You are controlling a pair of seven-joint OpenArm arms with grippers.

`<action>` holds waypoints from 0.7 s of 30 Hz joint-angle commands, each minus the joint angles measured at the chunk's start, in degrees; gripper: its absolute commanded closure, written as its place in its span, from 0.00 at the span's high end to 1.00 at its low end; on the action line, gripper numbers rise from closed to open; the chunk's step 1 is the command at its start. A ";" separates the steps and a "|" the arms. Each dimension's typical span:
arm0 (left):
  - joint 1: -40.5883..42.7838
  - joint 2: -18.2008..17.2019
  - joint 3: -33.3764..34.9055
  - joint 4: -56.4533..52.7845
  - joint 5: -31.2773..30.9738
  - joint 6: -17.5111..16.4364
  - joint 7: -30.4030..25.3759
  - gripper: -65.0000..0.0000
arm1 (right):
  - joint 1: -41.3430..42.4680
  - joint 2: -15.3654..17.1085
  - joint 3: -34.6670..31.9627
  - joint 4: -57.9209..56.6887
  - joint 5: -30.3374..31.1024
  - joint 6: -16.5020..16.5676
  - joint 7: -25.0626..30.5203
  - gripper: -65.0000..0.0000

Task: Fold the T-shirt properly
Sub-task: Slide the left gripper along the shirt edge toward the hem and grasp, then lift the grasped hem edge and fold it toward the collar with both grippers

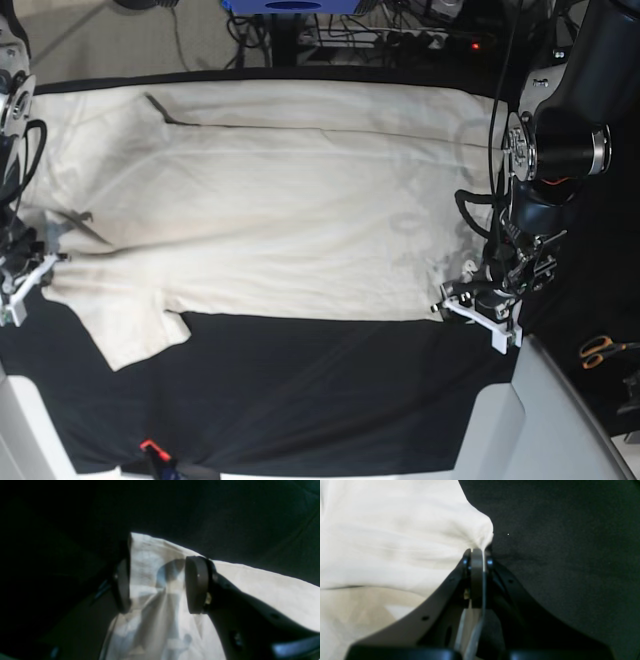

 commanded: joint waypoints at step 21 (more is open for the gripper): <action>2.36 -3.03 -0.54 12.25 -0.36 -0.32 -0.41 0.00 | 1.13 0.77 -1.47 2.27 0.65 -0.12 1.38 0.00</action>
